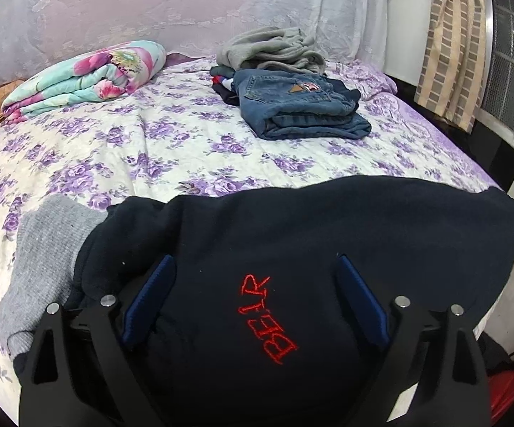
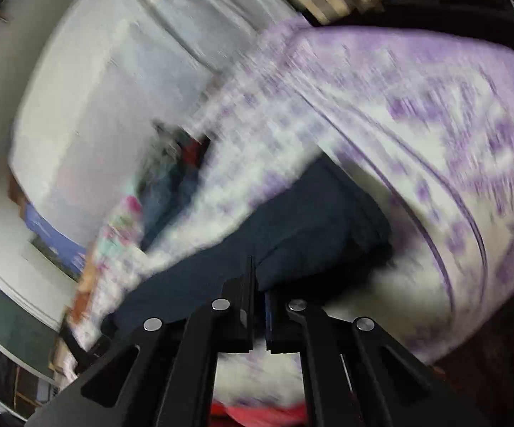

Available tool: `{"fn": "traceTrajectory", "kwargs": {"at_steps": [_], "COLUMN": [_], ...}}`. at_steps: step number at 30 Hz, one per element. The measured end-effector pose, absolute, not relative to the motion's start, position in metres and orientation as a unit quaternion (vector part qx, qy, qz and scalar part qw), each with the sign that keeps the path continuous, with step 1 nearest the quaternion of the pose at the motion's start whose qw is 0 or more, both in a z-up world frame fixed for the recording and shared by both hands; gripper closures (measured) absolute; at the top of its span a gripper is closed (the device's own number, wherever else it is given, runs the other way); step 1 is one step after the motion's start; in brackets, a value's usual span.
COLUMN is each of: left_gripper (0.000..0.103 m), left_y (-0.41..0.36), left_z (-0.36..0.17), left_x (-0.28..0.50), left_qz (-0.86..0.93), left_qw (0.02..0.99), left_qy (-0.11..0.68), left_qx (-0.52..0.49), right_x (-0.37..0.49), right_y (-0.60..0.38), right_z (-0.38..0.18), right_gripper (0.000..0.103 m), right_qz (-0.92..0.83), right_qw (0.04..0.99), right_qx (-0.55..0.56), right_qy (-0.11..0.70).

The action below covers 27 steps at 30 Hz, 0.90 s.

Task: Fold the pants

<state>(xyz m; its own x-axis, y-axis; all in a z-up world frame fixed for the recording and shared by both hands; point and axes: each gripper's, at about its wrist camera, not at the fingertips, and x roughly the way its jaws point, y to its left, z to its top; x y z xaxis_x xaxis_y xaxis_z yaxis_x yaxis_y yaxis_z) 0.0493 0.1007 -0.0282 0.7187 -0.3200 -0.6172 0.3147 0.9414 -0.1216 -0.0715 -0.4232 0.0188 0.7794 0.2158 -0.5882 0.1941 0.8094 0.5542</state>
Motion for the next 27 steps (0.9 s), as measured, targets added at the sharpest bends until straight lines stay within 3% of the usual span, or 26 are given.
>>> {"fn": "traceTrajectory", "kwargs": {"at_steps": [4,5,6,11,14,21,25,27], "left_gripper": [0.013,0.013,0.013,0.01,0.01,0.009,0.009,0.009], "left_y": [0.101,0.102,0.103,0.088,0.062,0.034,0.056,0.067], "left_z": [-0.026,-0.023,-0.018,0.011,0.013,-0.034,-0.034,-0.029], "left_x": [0.047,0.044,0.04,0.011,0.007,0.025,0.003,-0.006], "left_qz": [-0.179,-0.183,-0.187,-0.217,-0.26,-0.24,-0.252,-0.253], "left_qw": [0.921,0.92,0.92,0.928,0.915,0.894,0.901,0.901], "left_qy": [0.345,0.346,0.346,0.302,0.308,0.376,0.351,0.352], "left_qx": [-0.002,-0.008,-0.016,-0.009,-0.002,0.027,0.031,0.022], "right_x": [-0.075,-0.08,-0.082,-0.116,-0.095,0.015,0.06,0.063], "right_y": [-0.435,-0.441,-0.443,-0.455,-0.422,-0.254,-0.222,-0.227], "right_z": [0.0,0.006,0.013,0.057,0.068,0.03,-0.016,-0.006], "right_gripper": [0.087,0.071,0.065,0.062,0.063,0.061,0.063,0.067], "right_qz": [0.013,0.014,0.0,-0.185,-0.093,0.178,0.192,0.191], "right_qw": [0.876,0.879,0.886,0.926,0.945,0.912,0.87,0.869], "right_qx": [0.352,0.36,0.351,0.243,0.227,0.135,0.096,0.087], "right_qy": [0.329,0.313,0.302,0.223,0.217,0.343,0.444,0.448]}}
